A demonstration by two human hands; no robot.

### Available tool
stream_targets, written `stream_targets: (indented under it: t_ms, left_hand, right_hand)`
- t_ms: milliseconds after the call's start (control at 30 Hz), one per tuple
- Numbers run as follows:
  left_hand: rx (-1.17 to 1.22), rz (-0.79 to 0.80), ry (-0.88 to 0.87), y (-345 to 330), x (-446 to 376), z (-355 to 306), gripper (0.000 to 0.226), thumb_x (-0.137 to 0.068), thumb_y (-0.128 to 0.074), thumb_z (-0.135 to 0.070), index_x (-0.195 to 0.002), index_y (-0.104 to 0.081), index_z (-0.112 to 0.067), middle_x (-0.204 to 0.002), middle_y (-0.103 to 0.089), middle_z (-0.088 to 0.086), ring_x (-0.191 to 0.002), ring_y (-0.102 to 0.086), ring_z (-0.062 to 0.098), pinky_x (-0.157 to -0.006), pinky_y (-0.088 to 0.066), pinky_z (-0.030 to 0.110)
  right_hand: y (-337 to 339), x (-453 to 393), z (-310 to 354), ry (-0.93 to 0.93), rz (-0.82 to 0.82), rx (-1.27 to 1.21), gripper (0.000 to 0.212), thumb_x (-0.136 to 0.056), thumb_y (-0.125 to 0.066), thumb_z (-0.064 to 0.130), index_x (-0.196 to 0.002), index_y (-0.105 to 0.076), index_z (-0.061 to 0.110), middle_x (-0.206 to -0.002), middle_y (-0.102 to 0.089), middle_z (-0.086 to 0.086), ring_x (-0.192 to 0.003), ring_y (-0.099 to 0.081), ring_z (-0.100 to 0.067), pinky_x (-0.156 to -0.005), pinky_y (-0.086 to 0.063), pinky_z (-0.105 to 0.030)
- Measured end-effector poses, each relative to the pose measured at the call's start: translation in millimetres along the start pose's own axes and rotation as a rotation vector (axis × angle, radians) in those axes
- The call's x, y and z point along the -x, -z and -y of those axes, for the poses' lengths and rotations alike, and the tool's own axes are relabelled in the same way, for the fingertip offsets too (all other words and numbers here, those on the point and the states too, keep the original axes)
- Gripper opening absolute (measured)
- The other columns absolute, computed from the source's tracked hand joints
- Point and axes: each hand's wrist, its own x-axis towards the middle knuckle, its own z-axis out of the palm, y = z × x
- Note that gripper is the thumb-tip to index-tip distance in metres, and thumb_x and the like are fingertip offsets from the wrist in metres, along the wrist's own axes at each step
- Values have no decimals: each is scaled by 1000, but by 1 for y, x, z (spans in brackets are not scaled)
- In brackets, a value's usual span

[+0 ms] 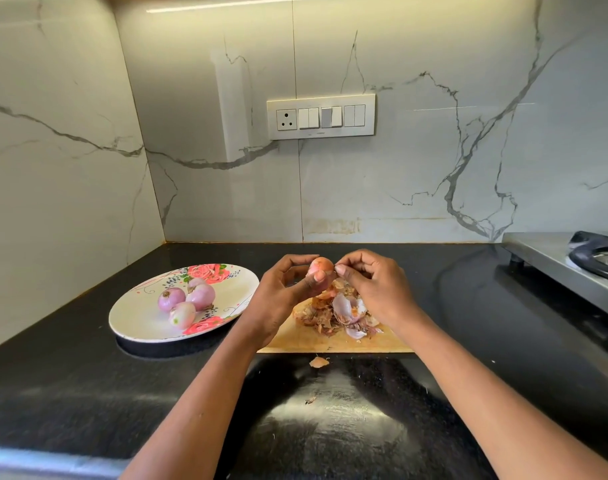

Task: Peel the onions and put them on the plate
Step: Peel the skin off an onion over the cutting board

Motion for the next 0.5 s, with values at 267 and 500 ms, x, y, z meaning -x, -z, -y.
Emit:
stream_targets:
  t_ms: [267,500]
  left_hand:
    - [-30,10,-25,0,0,-2,43,-85,-75,-22,-126,-64,-18,-123,-71,2,-115,-67,18,-101,-53,35]
    - [37,-6,20,3,-1,1,52,-81,-75,-31,-128,-61,-13,-125,-70,8,-119,-66,26,-105,-53,41]
  right_hand:
    - [-11,2,2,-202,-40,-171,10,-100,-63,20,-93,-70,22,-93,-75,0,-89,-68,-15,-76,-53,-27]
    - [-7,0,5,-296,-63,-290,10,-101,-60,13,-101,-68,18,-93,-69,-1,-69,-61,-2,-55,-46,-15]
